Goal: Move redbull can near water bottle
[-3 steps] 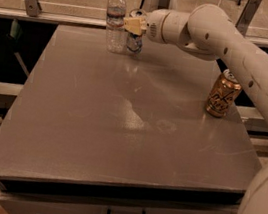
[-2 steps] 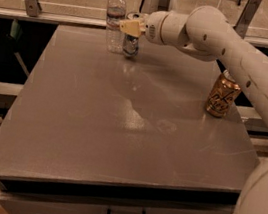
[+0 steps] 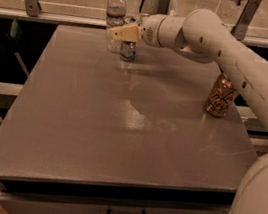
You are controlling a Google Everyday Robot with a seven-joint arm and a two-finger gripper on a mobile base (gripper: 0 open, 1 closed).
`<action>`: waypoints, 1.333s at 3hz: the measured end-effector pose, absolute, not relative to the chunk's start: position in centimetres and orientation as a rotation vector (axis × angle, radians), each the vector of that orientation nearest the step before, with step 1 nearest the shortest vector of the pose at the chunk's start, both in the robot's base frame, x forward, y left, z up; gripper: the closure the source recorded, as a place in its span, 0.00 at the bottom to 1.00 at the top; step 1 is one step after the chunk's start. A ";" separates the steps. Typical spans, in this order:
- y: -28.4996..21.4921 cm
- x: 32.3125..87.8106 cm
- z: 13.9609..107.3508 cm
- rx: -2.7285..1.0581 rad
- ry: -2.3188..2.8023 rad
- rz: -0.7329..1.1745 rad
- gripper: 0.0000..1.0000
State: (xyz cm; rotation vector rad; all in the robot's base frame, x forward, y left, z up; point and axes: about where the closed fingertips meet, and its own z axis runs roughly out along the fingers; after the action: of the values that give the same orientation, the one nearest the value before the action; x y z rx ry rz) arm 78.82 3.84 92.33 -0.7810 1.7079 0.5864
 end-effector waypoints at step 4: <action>2.3 57.0 104.2 -1.111 1.352 0.366 0.00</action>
Offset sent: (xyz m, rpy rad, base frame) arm -0.1230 -0.0928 0.0862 -0.0855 -0.3227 0.0054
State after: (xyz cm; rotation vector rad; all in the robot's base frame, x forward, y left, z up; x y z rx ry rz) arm 56.99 2.31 104.18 -1.1107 1.3518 0.3661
